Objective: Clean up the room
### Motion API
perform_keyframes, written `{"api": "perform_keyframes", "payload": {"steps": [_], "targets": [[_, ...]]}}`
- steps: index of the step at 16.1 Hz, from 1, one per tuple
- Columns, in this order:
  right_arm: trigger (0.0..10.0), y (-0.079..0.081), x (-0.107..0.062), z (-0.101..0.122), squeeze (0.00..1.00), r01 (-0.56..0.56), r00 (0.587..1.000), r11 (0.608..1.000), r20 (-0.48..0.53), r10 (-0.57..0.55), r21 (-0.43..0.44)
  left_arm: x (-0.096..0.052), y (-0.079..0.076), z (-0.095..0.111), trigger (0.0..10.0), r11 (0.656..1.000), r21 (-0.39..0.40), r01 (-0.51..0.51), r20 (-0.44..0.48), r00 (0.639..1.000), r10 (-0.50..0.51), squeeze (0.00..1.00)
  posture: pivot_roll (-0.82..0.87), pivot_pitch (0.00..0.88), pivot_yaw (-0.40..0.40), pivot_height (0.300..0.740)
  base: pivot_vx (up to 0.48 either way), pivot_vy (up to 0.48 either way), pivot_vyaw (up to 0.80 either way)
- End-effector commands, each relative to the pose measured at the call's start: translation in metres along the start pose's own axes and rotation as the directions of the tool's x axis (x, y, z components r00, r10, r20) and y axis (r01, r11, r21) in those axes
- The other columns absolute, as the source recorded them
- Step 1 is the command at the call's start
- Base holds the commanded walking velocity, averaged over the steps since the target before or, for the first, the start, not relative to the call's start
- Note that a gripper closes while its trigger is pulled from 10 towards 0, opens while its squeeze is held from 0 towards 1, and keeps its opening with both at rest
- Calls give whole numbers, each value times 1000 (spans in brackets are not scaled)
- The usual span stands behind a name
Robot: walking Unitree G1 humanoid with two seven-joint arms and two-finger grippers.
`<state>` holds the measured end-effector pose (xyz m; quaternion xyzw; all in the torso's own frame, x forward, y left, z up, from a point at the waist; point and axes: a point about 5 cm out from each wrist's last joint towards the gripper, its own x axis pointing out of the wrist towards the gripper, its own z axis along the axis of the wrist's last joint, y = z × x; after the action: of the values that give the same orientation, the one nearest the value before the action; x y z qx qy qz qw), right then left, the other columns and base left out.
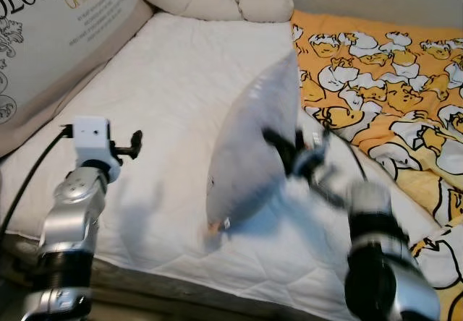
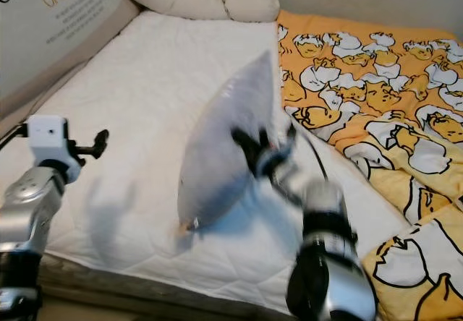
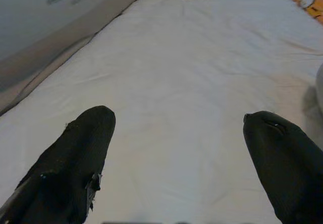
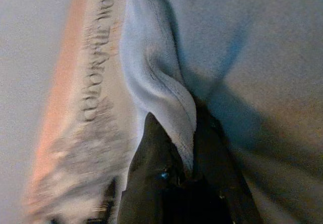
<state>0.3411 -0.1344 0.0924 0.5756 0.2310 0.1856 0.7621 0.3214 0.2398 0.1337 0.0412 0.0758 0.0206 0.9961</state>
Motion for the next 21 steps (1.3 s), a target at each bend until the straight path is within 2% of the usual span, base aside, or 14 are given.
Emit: {"api": "perform_keyframes", "payload": {"steps": [1,2,4,7,9,10,11,12,13,15,16,17,19,21], "targets": [[0,-24,-9,-3,0,112,994,991,4,-112,-75,5,-11,5,10000,999,9,44,16,999,-44,1000,-5,0,11,740,0,0,0],[0,-38,-17,-8,0,176,984,978,-1,-177,-111,7,-16,5,10000,997,2,77,15,997,-77,1000,-5,0,14,740,0,0,0],[0,-52,-31,-4,0,259,966,955,29,-257,-145,7,-26,5,10000,988,1,157,42,987,-157,1000,-7,0,19,740,0,0,0],[0,-48,-33,6,0,270,963,942,49,-266,-200,8,-31,-2,10000,981,21,195,-10,981,-195,1000,-20,0,36,740,0,0,0],[0,-19,-14,13,0,189,982,938,55,-181,-291,10,-29,-2,10000,984,31,178,-10,984,-178,1000,-26,0,45,740,0,0,0],[0,15,8,11,0,97,995,941,41,-88,-323,12,-21,-4,10000,991,49,125,-34,992,-124,1000,-27,0,46,740,0,0,0],[0,43,24,6,0,16,1000,948,22,-9,-318,13,-14,-10,10000,990,120,80,-77,995,-71,1000,-22,0,43,740,0,0,0],[0,64,36,1,0,-49,999,950,-3,51,-310,13,-9,-15,10000,980,185,69,-107,993,-50,1000,-20,0,40,740,0,0,0],[0,75,42,-4,0,-83,997,947,-21,81,-310,12,-6,-17,10000,980,189,55,-115,993,-33,1000,-17,0,38,740,0,0,0],[0,135,69,-34,0,-260,965,910,-133,228,-323,7,14,-23,10000,980,188,-60,-136,987,87,1000,-1,0,25,740,0,0,0],[0,148,73,-39,0,-298,953,904,-148,264,-307,6,19,-24,10000,977,195,-84,-139,984,113,1000,2,0,22,740,0,0,0],[0,170,76,-41,0,-357,933,900,-147,329,-251,4,26,-24,10000,972,197,-126,-138,978,155,1000,18,0,8,740,0,0,0],[0,188,73,-26,0,-389,921,912,-70,382,-133,0,35,-24,10000,967,191,-170,-132,971,197,1000,24,0,1,740,0,0,0],[0,179,67,-11,0,-348,937,932,-19,348,-106,-1,34,-26,10000,967,187,-172,-138,970,200,1000,6,0,15,740,0,0,0]]}}
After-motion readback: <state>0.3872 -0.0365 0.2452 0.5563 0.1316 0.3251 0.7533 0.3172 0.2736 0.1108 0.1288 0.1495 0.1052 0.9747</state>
